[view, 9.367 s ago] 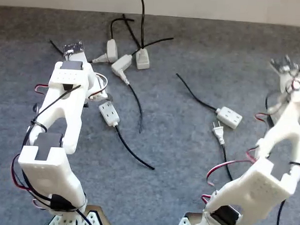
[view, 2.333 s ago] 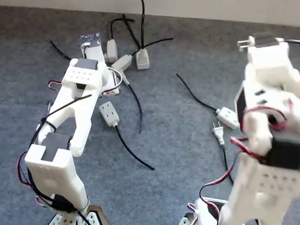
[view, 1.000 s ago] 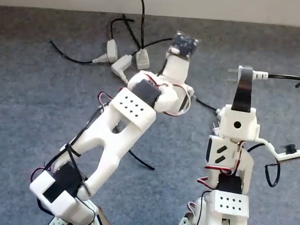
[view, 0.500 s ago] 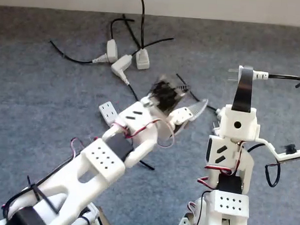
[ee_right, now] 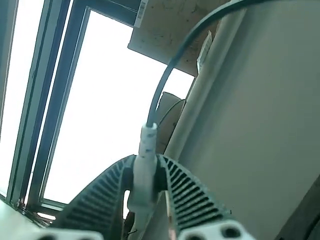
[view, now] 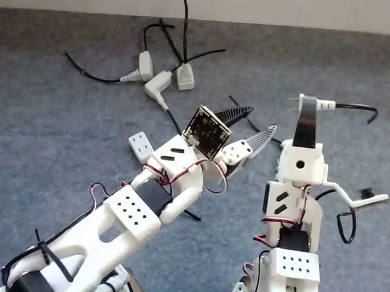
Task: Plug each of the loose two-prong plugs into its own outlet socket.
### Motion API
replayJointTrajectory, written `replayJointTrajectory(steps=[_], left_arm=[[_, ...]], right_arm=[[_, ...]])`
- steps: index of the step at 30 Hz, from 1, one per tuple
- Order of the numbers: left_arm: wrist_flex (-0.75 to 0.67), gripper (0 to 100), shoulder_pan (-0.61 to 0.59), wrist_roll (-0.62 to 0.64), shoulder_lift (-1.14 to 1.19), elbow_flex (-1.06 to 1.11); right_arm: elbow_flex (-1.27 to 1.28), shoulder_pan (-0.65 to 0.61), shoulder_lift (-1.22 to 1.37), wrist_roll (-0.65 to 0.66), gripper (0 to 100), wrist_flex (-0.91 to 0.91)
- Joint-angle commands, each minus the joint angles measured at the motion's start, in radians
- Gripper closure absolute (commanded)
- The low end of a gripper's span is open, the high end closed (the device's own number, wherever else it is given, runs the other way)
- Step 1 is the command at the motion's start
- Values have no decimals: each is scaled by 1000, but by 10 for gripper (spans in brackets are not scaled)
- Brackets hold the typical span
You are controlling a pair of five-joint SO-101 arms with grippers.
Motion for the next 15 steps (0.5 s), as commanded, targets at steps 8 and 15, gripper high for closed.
replayJointTrajectory(steps=[8, 15], left_arm=[[18, 812, 4, -17, -36, -28], [169, 808, 2, -18, -127, -25]], right_arm=[[25, -42, -12, -6, 991, -18], [71, -47, -18, 64, 991, -16]])
